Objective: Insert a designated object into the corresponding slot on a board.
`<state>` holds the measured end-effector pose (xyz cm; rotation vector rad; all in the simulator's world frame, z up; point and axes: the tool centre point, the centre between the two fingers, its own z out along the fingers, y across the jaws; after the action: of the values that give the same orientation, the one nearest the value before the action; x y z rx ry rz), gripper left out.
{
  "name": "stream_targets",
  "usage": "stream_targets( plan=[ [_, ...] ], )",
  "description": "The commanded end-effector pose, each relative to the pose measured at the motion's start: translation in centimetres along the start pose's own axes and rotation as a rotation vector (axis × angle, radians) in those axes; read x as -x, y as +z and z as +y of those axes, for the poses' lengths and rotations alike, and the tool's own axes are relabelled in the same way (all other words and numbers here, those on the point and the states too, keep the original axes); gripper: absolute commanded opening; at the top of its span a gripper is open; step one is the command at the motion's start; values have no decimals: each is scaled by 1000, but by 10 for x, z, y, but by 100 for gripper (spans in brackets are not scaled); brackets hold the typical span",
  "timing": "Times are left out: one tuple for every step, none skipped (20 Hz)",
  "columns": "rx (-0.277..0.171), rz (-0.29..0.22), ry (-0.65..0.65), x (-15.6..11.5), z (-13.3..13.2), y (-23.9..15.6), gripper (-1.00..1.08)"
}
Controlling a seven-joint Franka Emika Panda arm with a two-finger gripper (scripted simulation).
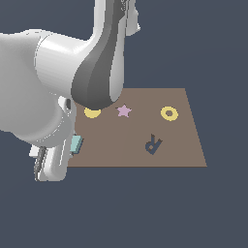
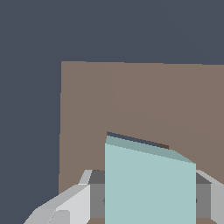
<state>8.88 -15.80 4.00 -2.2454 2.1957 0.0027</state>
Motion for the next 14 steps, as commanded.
stream_targets(
  plan=[
    [0,0,0,0,0,0,-100],
    [0,0,0,0,0,1,-100],
    [0,0,1,0,0,2,-100],
    [0,0,2,0,0,5,-100],
    [0,0,4,0,0,8,-100],
    [0,0,5,0,0,9,-100],
    [0,0,5,0,0,10,-100],
    [0,0,5,0,0,10,100],
    [0,0,5,0,0,10,100],
    [0,0,5,0,0,10,100],
    [0,0,5,0,0,10,100],
    [0,0,5,0,0,10,100],
    [0,0,5,0,0,10,100],
    [0,0,5,0,0,10,100]
  ],
)
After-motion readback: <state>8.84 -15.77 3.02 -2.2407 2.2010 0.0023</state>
